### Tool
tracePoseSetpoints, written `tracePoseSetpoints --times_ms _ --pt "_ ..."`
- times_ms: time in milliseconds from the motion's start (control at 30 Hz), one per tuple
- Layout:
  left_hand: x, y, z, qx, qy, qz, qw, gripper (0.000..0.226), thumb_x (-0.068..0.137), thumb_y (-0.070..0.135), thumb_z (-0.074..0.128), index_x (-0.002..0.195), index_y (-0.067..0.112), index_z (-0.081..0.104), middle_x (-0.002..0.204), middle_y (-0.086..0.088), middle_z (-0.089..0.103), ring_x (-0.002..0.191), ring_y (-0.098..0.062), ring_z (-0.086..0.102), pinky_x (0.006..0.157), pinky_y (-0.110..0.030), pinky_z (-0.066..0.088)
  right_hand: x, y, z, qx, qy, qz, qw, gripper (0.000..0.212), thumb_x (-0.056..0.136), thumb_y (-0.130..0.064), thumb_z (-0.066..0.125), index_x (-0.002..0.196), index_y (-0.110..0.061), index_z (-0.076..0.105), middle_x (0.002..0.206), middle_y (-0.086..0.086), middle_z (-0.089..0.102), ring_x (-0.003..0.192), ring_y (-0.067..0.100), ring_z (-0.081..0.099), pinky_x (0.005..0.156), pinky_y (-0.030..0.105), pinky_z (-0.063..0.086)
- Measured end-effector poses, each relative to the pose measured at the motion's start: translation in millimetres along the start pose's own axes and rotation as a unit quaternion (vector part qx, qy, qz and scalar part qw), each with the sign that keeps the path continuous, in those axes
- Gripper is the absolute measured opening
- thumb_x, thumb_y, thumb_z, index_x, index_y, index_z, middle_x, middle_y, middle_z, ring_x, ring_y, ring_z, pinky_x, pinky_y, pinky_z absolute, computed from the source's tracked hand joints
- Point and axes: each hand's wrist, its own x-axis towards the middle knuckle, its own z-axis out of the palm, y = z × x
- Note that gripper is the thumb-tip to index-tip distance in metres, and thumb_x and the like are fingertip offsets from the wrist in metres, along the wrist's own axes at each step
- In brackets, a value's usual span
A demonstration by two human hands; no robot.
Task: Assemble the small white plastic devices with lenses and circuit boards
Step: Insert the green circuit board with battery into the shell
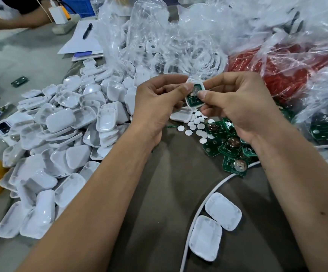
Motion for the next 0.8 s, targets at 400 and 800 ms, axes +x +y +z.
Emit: tracePoseSetpoints --times_ms 400,800 --pt "-5.6 7.3 0.6 0.033 -0.024 0.003 0.999 0.015 0.089 0.001 0.076 0.104 -0.003 0.074 0.087 -0.026 0.071 0.070 -0.022 0.071 0.064 -0.031 0.060 0.2 3.0 1.0 -0.028 -0.006 -0.049 0.998 0.015 0.083 0.004 0.082 0.093 0.004 0.071 0.081 0.027 0.073 0.055 0.021 0.071 0.055 0.027 0.059" --pt "-2.9 11.6 -4.9 0.064 -0.038 -0.026 0.997 0.006 0.090 0.007 0.076 0.096 0.009 0.076 0.091 -0.023 0.068 0.059 -0.021 0.066 0.059 -0.029 0.059 -3.7 3.0 0.8 -0.234 0.007 -0.172 0.957 0.038 0.083 -0.009 0.086 0.114 -0.020 0.066 0.092 0.007 0.067 0.062 0.023 0.074 0.055 0.041 0.063"
